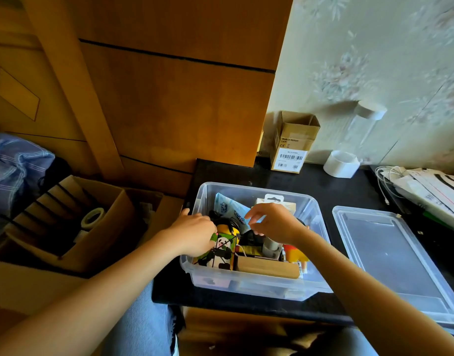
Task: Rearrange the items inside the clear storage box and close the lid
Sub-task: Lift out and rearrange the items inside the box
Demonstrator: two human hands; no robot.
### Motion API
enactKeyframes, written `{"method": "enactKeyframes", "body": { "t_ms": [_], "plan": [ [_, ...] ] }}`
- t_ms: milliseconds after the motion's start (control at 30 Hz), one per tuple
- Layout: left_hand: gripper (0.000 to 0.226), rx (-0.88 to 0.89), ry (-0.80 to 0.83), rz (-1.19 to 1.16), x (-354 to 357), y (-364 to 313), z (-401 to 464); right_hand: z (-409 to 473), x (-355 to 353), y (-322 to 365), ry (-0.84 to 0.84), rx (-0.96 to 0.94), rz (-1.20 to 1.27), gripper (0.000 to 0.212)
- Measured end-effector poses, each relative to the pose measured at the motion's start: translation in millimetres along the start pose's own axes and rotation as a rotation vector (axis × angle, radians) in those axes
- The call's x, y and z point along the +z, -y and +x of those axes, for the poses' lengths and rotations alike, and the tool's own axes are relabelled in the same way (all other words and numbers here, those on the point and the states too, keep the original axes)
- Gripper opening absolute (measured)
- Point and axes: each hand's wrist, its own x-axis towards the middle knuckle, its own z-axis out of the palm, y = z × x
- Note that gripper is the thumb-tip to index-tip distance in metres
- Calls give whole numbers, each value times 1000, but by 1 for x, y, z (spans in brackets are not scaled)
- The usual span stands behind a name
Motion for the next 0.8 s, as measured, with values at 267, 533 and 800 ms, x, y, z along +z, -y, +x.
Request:
{"method": "enactKeyframes", "body": {
  "t_ms": [267, 533, 800],
  "plan": [
    [33, 26, -91, -109, 0, 4, 3, 25, 42, 4, 110, -106, -518, 62],
    [25, 57, -265, -208, -1, 16, 9, 41, 36, -2, -3, -138, -327, 47],
    [61, 119, -495, -450, -6, 21, 33, 31, 19, -4, -154, -172, 23, 28]
  ]
}}
